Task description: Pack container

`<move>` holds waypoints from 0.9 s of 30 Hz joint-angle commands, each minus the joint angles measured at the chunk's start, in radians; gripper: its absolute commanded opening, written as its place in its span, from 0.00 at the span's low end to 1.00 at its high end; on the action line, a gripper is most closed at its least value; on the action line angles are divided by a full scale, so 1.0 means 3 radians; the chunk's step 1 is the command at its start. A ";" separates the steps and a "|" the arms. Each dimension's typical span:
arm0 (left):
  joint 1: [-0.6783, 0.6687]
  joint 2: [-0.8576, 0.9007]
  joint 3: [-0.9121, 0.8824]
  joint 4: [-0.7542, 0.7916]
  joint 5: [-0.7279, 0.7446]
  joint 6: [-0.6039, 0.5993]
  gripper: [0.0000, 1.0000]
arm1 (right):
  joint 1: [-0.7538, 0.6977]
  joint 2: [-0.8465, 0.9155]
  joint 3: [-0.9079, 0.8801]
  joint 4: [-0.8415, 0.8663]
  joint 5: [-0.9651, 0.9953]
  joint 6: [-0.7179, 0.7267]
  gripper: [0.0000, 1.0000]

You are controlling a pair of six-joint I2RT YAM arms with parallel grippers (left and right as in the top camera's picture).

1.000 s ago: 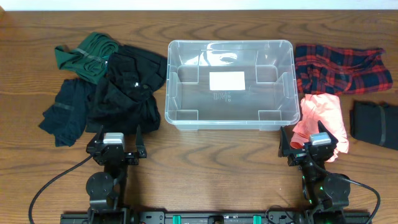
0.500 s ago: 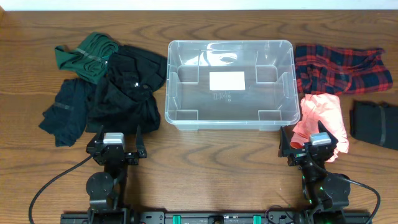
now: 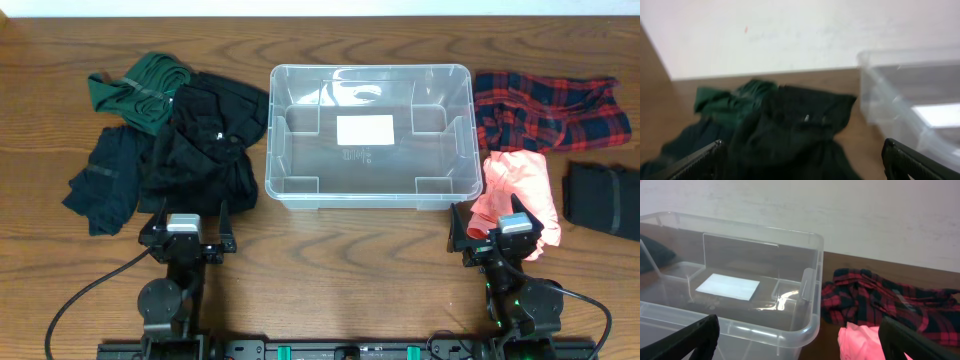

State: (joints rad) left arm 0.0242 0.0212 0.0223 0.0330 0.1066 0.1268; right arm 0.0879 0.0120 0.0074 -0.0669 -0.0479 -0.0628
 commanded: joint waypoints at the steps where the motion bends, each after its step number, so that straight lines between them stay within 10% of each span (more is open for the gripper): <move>1: -0.0010 0.0009 0.0122 0.0036 0.0195 -0.0056 0.98 | -0.0031 -0.0017 -0.0006 -0.0014 0.0022 -0.0019 0.99; 13: -0.0004 0.1554 0.1962 -0.0893 0.0220 -0.0076 0.98 | -0.0031 -0.0017 -0.0006 -0.0014 0.0022 -0.0019 0.99; 27: 0.0263 0.4826 0.5580 -0.3688 0.0401 0.0561 0.98 | -0.0031 -0.0017 -0.0006 -0.0014 0.0022 -0.0019 0.99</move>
State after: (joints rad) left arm 0.0772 1.3865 1.5906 -1.0447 0.2150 0.2573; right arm 0.0879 0.0120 0.0074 -0.0669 -0.0475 -0.0628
